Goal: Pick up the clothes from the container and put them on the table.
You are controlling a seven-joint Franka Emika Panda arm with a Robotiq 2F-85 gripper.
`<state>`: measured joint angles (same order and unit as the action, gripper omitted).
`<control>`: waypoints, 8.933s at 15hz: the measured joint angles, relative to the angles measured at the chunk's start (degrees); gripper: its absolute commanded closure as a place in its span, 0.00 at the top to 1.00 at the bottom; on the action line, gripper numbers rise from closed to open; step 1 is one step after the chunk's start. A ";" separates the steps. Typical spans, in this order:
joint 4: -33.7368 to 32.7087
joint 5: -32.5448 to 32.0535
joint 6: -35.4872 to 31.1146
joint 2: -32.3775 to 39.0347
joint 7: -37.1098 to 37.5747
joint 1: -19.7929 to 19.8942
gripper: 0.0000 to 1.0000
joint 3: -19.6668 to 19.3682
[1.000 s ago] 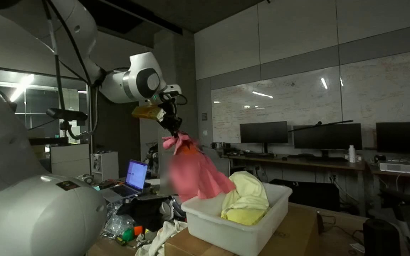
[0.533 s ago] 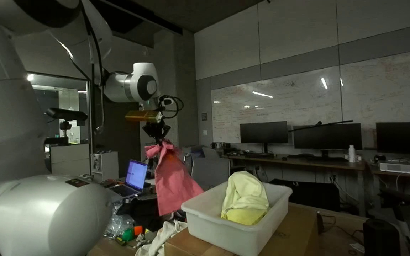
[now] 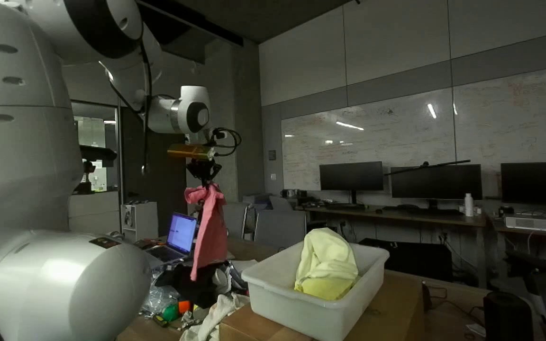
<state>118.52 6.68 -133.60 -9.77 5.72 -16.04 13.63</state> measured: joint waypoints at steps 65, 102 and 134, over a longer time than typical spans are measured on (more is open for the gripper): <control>-3.37 -13.70 -7.01 26.61 -3.23 20.08 1.00 -18.26; 3.71 -14.43 -13.41 18.82 4.38 18.84 0.02 -18.37; 8.59 -23.75 -10.11 -1.84 24.23 11.52 0.02 4.47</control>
<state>127.11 -17.07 -143.72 -11.61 29.95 -4.51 18.09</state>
